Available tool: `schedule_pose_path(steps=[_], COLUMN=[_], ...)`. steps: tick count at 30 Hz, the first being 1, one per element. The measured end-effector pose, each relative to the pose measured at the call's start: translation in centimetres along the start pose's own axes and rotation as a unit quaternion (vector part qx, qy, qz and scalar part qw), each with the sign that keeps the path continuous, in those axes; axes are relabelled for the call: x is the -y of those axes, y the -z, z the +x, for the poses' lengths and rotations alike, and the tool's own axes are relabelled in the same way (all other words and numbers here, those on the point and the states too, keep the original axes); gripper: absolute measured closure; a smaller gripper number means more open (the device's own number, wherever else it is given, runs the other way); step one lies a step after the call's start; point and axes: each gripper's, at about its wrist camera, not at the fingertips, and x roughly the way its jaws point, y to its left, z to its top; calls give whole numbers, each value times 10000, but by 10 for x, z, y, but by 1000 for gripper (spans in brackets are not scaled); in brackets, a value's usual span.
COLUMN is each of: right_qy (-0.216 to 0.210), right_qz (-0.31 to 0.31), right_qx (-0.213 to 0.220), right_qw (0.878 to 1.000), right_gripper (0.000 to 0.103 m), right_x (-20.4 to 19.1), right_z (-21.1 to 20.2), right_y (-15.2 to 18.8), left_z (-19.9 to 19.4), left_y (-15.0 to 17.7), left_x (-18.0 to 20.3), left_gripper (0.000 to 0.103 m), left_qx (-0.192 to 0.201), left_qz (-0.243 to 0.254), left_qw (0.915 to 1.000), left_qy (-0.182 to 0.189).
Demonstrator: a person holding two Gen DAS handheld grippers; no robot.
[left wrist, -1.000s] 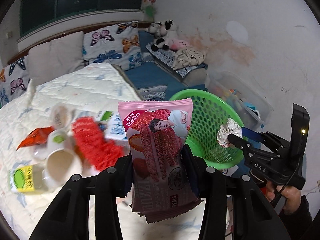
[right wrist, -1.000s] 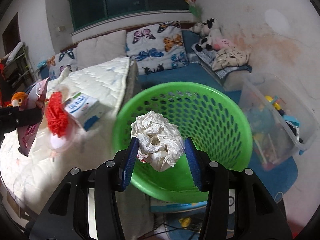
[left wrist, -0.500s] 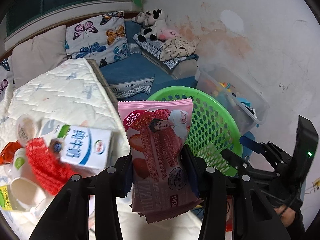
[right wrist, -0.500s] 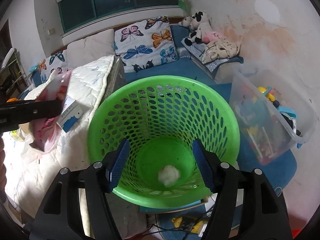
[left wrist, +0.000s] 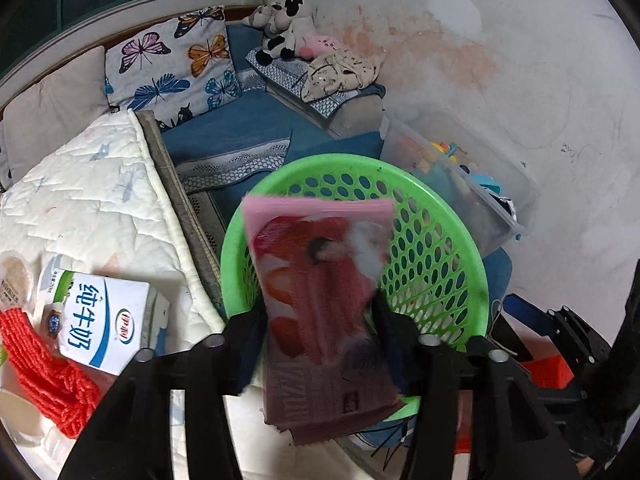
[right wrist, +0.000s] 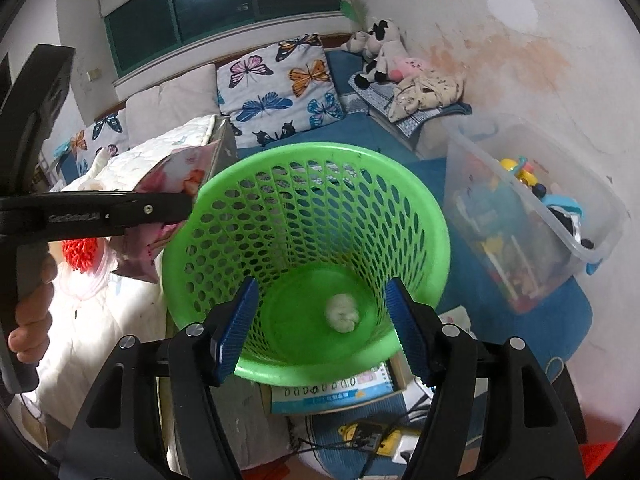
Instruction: Collect trash
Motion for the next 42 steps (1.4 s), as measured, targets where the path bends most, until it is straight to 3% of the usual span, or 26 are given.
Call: schedule_pose_path(steps=[3,5,14,27,42], right_qy=[1,-11,-173,-600,-1356], right_qz=[32,46,-113,-525,-1141], right_qx=[-3,-3,123,148,-52], right_qw=[10000,10000,9997,9967,9841], right_gripper=[36,36,28,26,26], right_x=[1,1,-22,-88,-183], right_z=[-2,-3,-14,-9,3], right_y=[2,3,-1,-14,-14], left_z=[2,2,-28,-94,-157], left_y=[1,2,14,55,119], left_x=[3,3,-17,-103,-213], left_gripper=[44,36,36,36,36], left_qx=[19,13,223,585,778], left_qz=[40,22,-95,-712,-1838], left_qw=[10000,10000,9996,9911,9693], left_qy=[5,7,-171,-962,-1435])
